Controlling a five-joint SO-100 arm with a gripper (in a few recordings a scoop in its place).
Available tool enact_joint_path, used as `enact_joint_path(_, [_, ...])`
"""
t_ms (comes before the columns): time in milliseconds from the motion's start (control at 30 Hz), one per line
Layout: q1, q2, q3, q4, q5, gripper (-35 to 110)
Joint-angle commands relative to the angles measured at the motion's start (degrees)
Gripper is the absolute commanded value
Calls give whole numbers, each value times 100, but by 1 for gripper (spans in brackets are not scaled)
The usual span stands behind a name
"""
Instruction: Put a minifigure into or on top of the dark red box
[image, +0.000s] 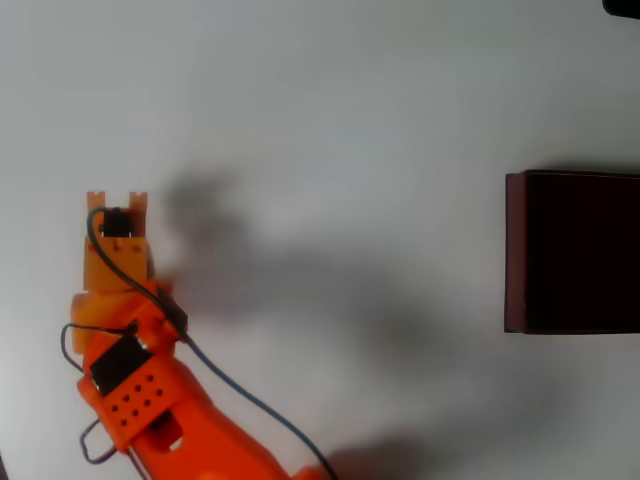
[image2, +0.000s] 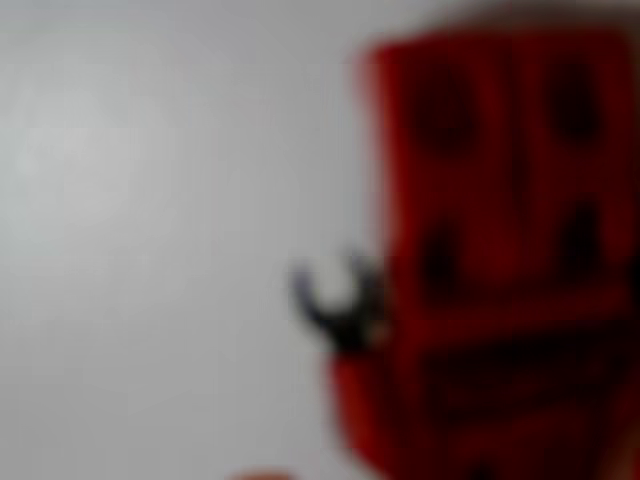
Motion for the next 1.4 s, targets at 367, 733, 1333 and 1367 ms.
enact_joint_path(367, [-193, -62, 44, -290, 325, 11])
enact_joint_path(733, [-229, -132, 35, -439, 290, 1])
enact_joint_path(1333, [2426, 4289, -501, 3604, -5089, 1])
enact_joint_path(1367, [2804, 4790, -360, 3665, -5484, 0])
